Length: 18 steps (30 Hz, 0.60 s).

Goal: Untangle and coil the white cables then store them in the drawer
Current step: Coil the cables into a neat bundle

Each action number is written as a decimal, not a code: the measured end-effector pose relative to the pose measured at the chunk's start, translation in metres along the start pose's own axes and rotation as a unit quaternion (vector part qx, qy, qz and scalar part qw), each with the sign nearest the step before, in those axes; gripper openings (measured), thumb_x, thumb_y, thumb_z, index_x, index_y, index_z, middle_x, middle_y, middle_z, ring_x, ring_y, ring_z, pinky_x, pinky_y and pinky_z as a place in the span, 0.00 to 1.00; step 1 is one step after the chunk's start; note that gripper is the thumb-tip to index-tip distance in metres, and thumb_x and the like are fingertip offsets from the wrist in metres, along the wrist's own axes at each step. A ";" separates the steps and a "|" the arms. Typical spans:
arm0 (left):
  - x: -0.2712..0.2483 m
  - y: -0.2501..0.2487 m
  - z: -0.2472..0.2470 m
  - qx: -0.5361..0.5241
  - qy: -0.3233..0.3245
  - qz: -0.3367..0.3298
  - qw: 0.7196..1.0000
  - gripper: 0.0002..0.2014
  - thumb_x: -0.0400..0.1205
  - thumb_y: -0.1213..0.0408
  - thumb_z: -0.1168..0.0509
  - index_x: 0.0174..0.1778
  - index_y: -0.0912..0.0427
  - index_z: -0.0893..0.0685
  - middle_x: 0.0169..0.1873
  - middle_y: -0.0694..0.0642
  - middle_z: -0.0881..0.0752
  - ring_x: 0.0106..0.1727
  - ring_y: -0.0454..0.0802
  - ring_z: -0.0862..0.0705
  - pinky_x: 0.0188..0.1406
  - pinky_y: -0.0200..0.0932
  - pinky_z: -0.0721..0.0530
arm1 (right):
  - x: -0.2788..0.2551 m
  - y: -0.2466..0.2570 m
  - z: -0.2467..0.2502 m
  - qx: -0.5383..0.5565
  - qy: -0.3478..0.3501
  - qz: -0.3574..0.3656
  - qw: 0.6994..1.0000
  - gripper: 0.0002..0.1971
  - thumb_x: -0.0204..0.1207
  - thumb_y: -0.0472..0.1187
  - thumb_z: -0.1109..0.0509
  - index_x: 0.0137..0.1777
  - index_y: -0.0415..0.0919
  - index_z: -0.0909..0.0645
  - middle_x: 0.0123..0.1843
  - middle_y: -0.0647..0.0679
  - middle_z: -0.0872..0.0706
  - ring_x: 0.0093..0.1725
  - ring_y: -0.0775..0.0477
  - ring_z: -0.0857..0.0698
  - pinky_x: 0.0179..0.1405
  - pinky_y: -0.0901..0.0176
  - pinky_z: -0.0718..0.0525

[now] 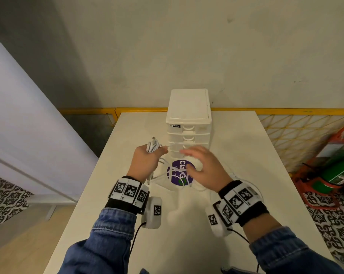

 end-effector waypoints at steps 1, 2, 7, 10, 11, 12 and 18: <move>0.000 -0.001 -0.001 0.001 0.006 -0.001 1.000 0.09 0.76 0.63 0.29 0.36 0.66 0.13 0.15 0.51 0.31 0.18 0.48 0.36 0.21 0.38 0.37 | -0.003 -0.001 -0.007 -0.019 0.037 0.003 0.999 0.18 0.72 0.39 0.32 0.63 0.46 0.18 0.54 0.50 0.16 0.53 0.51 0.18 0.58 0.60 0.22; 0.000 -0.001 -0.001 0.008 0.011 -0.003 1.000 0.11 0.76 0.63 0.29 0.38 0.70 0.13 0.16 0.53 0.31 0.18 0.48 0.36 0.21 0.38 0.37 | -0.006 -0.004 -0.013 -0.031 0.064 -0.009 0.997 0.15 0.74 0.41 0.31 0.60 0.46 0.16 0.50 0.47 0.14 0.50 0.48 0.16 0.54 0.56 0.20; 0.003 0.005 0.009 0.095 0.021 -0.002 0.995 0.19 0.75 0.60 0.28 0.40 0.77 0.18 0.23 0.59 0.29 0.21 0.49 0.34 0.21 0.39 0.34 | -0.008 -0.015 -0.008 -0.097 0.109 -0.021 0.989 0.11 0.78 0.43 0.33 0.57 0.51 0.14 0.45 0.45 0.12 0.43 0.45 0.17 0.49 0.55 0.25; 0.006 0.007 0.019 0.109 0.014 0.003 0.994 0.15 0.74 0.58 0.27 0.39 0.69 0.17 0.26 0.62 0.29 0.24 0.51 0.34 0.24 0.43 0.34 | -0.004 -0.024 0.011 -0.221 0.108 -0.047 0.968 0.12 0.79 0.45 0.36 0.58 0.56 0.16 0.48 0.49 0.11 0.48 0.46 0.16 0.51 0.56 0.35; 0.008 0.006 0.022 0.116 0.008 0.000 0.993 0.15 0.74 0.58 0.27 0.39 0.70 0.16 0.27 0.62 0.28 0.23 0.51 0.34 0.24 0.43 0.34 | -0.005 -0.029 0.019 -0.226 0.081 -0.067 0.968 0.11 0.78 0.46 0.34 0.57 0.55 0.15 0.48 0.49 0.10 0.49 0.46 0.15 0.53 0.56 0.33; 0.010 0.006 0.025 0.123 0.006 -0.003 0.992 0.16 0.75 0.58 0.28 0.40 0.71 0.16 0.27 0.62 0.28 0.23 0.50 0.34 0.23 0.42 0.35 | -0.005 -0.032 0.028 -0.212 0.043 -0.081 0.973 0.10 0.76 0.46 0.32 0.55 0.53 0.13 0.47 0.48 0.08 0.48 0.45 0.14 0.56 0.53 0.29; -0.009 0.001 0.012 0.226 0.223 0.044 0.947 0.24 0.70 0.41 0.28 0.34 0.62 0.18 0.20 0.54 0.27 0.18 0.46 0.32 0.20 0.35 0.30 | -0.001 -0.040 0.057 -0.164 -0.212 -0.126 0.955 0.11 0.69 0.42 0.25 0.51 0.45 0.11 0.45 0.42 0.17 0.44 0.42 0.18 0.47 0.51 0.18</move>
Point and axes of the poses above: each hand's wrist, its own x-axis towards the middle knuckle, its own z-axis out of the back of the hand, y = z × x, the point moved 1 cm from there along x, towards the middle knuckle
